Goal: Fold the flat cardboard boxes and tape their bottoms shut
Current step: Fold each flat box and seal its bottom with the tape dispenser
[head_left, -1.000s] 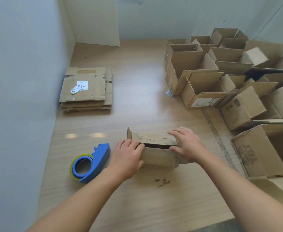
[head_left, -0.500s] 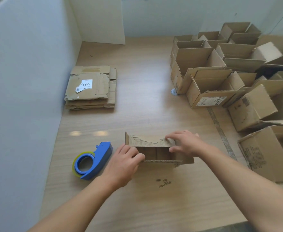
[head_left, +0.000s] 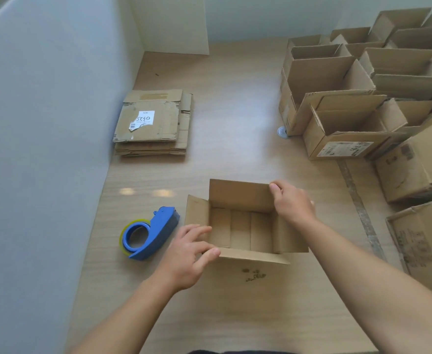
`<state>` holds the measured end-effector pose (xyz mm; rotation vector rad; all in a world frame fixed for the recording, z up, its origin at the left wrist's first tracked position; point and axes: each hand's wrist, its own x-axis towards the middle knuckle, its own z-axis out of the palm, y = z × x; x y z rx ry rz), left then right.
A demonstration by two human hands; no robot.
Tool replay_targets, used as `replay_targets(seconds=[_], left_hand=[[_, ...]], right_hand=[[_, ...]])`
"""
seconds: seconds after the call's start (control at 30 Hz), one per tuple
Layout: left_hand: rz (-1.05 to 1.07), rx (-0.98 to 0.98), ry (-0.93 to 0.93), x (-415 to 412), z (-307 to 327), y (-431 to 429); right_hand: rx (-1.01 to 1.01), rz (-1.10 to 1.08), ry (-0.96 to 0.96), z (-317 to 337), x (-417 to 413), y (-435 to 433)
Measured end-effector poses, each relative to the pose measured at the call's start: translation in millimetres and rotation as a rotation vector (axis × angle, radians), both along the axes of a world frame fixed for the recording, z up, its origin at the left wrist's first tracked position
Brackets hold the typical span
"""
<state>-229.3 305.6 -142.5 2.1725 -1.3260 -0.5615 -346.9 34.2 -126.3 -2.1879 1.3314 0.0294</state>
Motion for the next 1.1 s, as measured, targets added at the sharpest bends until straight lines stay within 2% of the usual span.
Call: replay_targets(seconds=[0.1, 0.2, 0.3, 0.4, 0.53, 0.63, 0.73, 0.8, 0.97, 1.1], left_hand=[[-0.012, 0.038, -0.123, -1, -3, 4], [-0.131, 0.084, -0.352, -4, -14, 14], [-0.165, 0.088, -0.429, -4, -15, 15], [-0.158, 0.059, -0.446, -3, -6, 6], [-0.156, 0.005, -0.35, -1, 4, -2], [-0.169, -0.013, -0.333, 3, 9, -5], [-0.187, -0.031, -0.33, 7, 12, -5], [-0.174, -0.059, -0.312, 10, 13, -1], [-0.13, -0.076, -0.265, 19, 19, 6], [-0.14, -0.092, -0.287, 25, 19, 12]], right_hand=[[0.043, -0.1, 0.024, -2, 4, -4], [0.066, -0.148, 0.102, -3, 8, -6], [0.048, -0.142, 0.095, 0, 9, -5], [-0.025, -0.079, -0.049, 9, 2, 3], [-0.249, 0.109, -0.353, 25, -24, 35], [-0.116, 0.321, -0.447, 27, -43, 55], [0.089, 0.501, -0.287, 25, -50, 69], [0.156, 0.52, -0.166, 22, -48, 75], [0.104, 0.598, 0.187, 26, -35, 90], [0.137, 0.625, 0.276, 27, -30, 101]])
